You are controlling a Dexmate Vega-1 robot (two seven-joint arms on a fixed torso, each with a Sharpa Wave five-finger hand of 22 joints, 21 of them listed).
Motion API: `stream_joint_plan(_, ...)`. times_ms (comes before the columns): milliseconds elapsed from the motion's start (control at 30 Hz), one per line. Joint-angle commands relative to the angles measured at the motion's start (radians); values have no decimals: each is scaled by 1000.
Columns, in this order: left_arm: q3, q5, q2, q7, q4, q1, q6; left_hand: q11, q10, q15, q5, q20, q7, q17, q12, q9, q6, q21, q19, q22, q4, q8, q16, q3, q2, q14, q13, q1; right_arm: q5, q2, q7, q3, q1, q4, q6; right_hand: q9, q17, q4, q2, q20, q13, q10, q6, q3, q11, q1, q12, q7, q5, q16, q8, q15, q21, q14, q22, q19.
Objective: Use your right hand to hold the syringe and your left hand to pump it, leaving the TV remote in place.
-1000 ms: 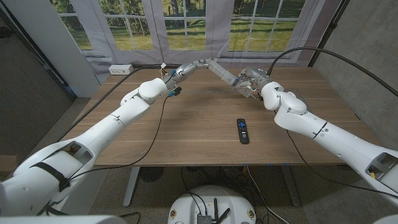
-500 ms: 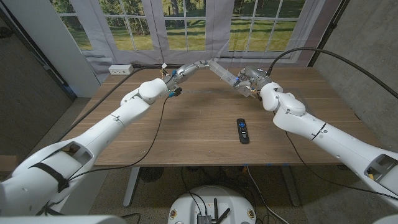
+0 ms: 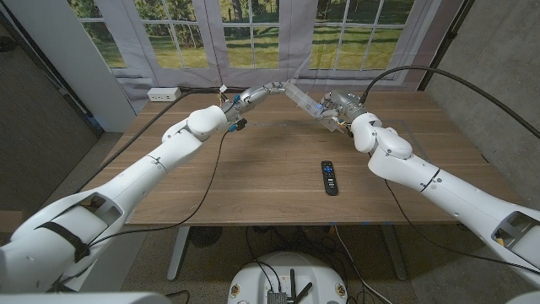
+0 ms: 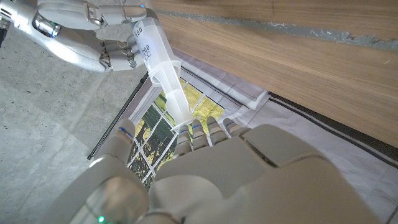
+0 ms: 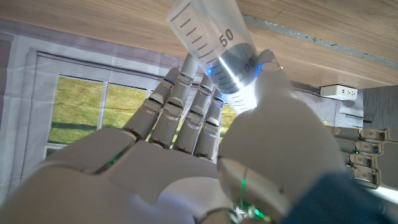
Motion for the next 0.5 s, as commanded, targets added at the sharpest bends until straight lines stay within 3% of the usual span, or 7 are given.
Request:
stream_joint_plan(33,-4,14,12,-5,-20,-8,4,-3,11,-82,2,1,6,0,-1,3,43,3,9,4,3,3,2,8,61,6,3,-11,14,23,-32,2,-11,8,-3,4,4,3,136,-64,4,52,85,-1,-48,143,-3,-80,7,-3,0,-130,0,8,1,8)
stream_joint_plan(500,-5,17,17,-14,-25,-10,9,-2,15,-79,3,1,8,0,-2,3,46,4,16,4,3,3,1,13,64,11,3,-9,35,46,-57,-6,-5,36,4,5,9,3,138,-68,9,54,87,-5,-48,144,-7,-79,8,-9,-3,-131,0,10,1,8)
